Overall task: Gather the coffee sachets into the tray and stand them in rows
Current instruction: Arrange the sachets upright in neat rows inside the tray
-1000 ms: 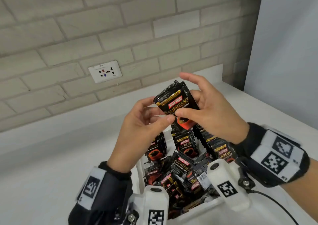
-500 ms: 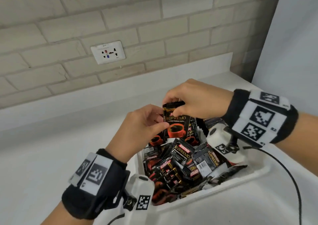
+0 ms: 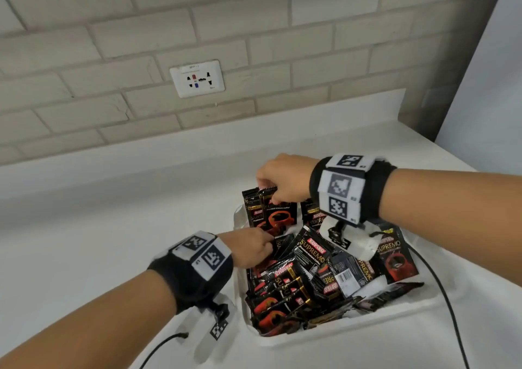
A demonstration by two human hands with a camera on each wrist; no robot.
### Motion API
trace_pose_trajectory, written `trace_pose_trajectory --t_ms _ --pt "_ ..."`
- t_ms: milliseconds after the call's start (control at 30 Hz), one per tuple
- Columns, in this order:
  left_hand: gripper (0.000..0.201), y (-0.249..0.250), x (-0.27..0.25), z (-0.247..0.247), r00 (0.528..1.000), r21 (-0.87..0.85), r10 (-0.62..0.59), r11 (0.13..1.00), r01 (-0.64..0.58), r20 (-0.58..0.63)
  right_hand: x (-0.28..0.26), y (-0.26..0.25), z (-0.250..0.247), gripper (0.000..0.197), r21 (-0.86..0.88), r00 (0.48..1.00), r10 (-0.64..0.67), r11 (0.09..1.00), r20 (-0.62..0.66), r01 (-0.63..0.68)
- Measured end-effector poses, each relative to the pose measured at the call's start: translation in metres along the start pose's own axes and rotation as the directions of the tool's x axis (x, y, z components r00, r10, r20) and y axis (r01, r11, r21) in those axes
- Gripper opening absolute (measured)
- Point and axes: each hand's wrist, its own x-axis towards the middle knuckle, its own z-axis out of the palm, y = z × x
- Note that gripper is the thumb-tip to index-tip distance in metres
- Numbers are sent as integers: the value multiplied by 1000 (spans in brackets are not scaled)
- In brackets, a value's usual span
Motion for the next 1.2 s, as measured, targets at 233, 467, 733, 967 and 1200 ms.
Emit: trace_pose_trajectory --t_ms 233,467,733,967,1200 --pt "46 3 10 9 996 94 -40 995 33 74 19 -10 14 30 -56 998 -12 998 59 15" --pt "42 10 5 6 997 197 -21 980 5 79 22 -11 19 28 -130 998 -12 991 58 20" --pt "45 14 -3 0 991 53 -11 999 3 135 26 -13 29 25 -198 998 -40 979 46 48" --pt "44 16 -16 -3 986 28 45 998 -50 159 26 -9 36 31 -179 996 -9 983 85 24" --pt "43 6 -12 4 988 60 107 992 -114 115 24 -4 36 45 -123 995 -28 992 99 40"
